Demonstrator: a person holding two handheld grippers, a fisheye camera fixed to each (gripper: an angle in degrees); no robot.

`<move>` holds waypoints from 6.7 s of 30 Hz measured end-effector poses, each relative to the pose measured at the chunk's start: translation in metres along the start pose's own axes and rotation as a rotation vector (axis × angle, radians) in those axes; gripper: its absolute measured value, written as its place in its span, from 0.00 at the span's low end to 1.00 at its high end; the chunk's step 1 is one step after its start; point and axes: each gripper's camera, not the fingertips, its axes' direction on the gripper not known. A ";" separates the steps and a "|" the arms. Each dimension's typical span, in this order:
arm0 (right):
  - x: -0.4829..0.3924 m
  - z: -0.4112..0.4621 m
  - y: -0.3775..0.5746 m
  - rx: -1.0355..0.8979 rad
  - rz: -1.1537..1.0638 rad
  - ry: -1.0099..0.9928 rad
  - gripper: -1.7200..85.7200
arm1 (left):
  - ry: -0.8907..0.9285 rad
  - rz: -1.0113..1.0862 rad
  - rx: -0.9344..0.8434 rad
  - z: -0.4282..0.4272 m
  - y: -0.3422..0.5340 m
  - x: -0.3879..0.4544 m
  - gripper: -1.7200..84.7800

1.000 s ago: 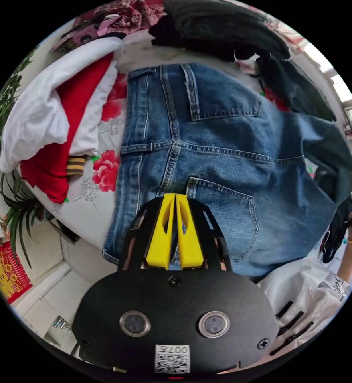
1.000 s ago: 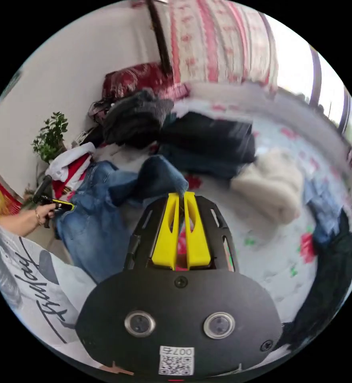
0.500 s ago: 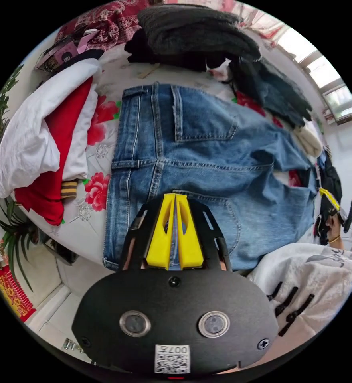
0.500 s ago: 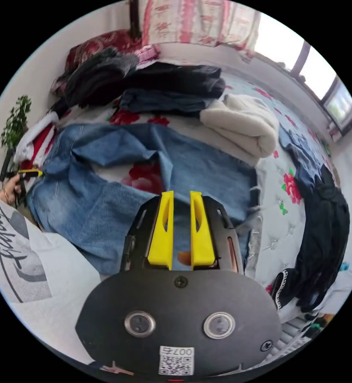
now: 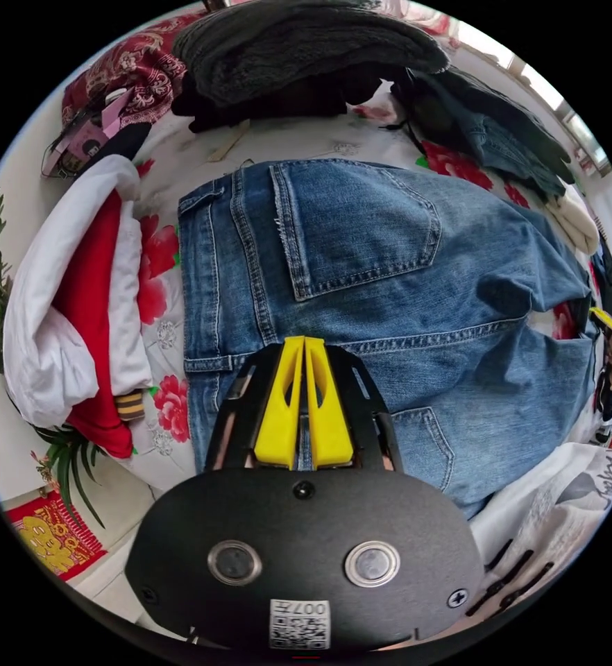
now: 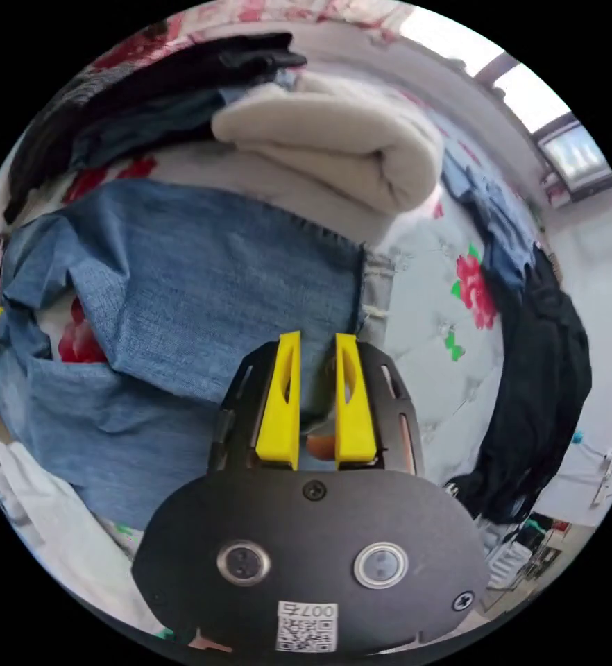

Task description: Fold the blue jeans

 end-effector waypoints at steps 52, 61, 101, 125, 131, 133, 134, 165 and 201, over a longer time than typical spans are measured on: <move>0.314 -0.346 0.397 0.965 0.749 -1.423 0.02 | 1.098 -0.367 0.579 -0.093 0.243 -0.269 0.01; 0.286 -0.350 0.491 0.739 0.887 -1.281 0.02 | 0.903 -0.430 0.267 -0.071 0.310 -0.262 0.01; 0.257 -0.192 0.057 0.322 0.981 -0.695 0.16 | 0.486 -0.388 0.320 -0.036 -0.002 -0.065 0.09; 0.299 -0.132 0.172 0.290 1.019 -0.668 0.04 | 0.173 0.077 0.030 0.035 0.072 0.049 0.01; 0.281 -0.153 0.193 0.308 0.990 -0.575 0.07 | 0.277 0.036 0.152 -0.005 0.071 0.050 0.06; 0.239 -0.152 0.188 0.261 0.812 -0.661 0.07 | 0.262 0.209 0.236 -0.025 0.080 0.076 0.07; 0.226 -0.151 0.188 0.253 0.767 -0.692 0.07 | 0.259 0.336 0.257 -0.031 0.086 0.097 0.08; 0.006 -0.111 0.167 0.087 -0.276 -0.886 0.11 | 0.720 0.620 -0.142 0.020 -0.080 0.083 0.01; 0.112 -0.068 0.166 -0.109 -0.358 -1.194 0.02 | 0.223 0.398 -0.133 0.034 -0.008 0.011 0.01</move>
